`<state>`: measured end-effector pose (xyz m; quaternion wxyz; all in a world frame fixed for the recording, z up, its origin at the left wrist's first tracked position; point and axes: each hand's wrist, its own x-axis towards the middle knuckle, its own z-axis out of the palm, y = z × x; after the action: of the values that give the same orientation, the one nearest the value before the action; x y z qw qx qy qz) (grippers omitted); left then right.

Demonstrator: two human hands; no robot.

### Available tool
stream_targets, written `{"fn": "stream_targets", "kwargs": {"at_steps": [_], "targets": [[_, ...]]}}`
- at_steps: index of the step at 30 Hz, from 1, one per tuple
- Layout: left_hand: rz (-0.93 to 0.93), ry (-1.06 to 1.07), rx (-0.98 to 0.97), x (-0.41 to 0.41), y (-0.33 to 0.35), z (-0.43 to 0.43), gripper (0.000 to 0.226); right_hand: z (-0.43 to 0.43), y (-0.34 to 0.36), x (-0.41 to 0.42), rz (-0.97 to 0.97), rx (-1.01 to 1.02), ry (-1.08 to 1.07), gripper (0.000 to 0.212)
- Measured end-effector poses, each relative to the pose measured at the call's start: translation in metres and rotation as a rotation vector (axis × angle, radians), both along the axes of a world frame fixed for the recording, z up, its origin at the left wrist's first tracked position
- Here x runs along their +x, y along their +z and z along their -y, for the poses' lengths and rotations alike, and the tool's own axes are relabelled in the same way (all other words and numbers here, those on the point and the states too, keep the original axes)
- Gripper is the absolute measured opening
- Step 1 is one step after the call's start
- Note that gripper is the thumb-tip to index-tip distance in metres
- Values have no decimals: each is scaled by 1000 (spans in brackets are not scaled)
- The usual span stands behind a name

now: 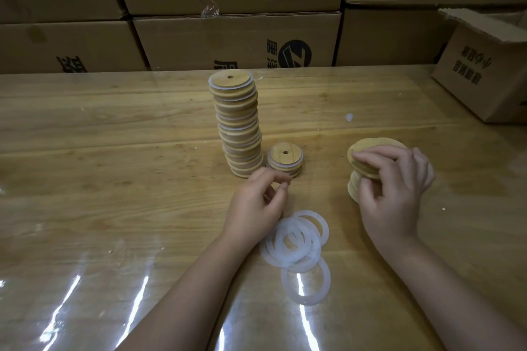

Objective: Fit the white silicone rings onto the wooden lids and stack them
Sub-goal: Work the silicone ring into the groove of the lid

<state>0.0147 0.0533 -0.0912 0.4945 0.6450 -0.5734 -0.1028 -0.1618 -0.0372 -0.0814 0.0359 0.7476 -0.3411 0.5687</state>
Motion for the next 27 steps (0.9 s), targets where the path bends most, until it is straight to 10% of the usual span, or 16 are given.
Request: {"fn": "stream_targets", "kwargs": {"at_steps": [8, 21, 27], "targets": [[-594, -228, 6, -10, 11, -5, 11, -8, 2, 4, -115, -158, 325, 30], [-900, -404, 183, 2, 7, 2, 26, -23, -2, 15, -262, -16, 576, 24], [-1053, -143, -3, 8, 6, 7, 15, -20, 0, 12, -277, 259, 451, 34]]}}
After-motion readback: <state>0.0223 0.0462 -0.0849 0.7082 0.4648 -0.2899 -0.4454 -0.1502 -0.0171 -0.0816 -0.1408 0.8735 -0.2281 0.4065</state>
